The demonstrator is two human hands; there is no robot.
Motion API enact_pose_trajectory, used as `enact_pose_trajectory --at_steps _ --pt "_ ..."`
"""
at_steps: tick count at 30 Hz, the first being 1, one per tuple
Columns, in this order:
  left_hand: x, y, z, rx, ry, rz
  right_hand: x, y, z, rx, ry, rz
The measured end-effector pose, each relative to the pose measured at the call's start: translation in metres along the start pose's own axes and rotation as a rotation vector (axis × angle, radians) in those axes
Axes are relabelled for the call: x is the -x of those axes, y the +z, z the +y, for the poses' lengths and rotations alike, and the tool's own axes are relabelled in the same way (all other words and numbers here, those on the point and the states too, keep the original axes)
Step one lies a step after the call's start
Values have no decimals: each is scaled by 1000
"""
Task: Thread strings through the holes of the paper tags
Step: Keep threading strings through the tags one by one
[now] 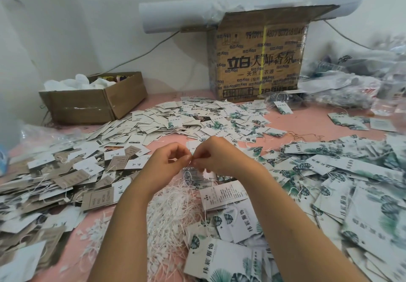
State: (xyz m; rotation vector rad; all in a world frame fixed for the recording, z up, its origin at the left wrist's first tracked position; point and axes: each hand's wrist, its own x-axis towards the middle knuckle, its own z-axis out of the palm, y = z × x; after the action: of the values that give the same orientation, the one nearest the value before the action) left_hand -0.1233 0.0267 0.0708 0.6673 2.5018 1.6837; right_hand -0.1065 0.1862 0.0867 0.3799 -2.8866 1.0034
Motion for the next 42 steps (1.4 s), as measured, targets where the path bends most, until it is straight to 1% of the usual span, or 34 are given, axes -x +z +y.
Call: enact_pose_trajectory --at_steps 6,10,13,15,18,23,29,32,35,40,42 --pt "-2 2 2 -18 41 59 2 1 -2 -151 -23 -41" --pt "-2 4 5 9 76 86 1 1 -3 -149 -60 81" --pt "-3 4 5 -8 97 112 0 -2 -2 -166 -53 137" --pt "-3 4 5 0 117 125 1 -5 -1 -193 -53 135" --pt "-4 6 7 -3 169 161 2 -3 -1 -231 -60 74" --pt "-5 7 10 62 218 233 1 2 -5 -321 -93 131" --pt "-5 7 9 48 224 265 2 0 -6 -331 -82 164" --pt "-6 7 8 42 207 265 2 -1 -7 -308 -49 236" --pt "-6 7 6 44 169 228 3 -3 -7 -309 -9 316" --pt "-5 5 6 -2 169 198 1 -6 -4 -412 74 425" --pt "-5 3 6 -3 165 194 2 -6 -3 -518 96 448"
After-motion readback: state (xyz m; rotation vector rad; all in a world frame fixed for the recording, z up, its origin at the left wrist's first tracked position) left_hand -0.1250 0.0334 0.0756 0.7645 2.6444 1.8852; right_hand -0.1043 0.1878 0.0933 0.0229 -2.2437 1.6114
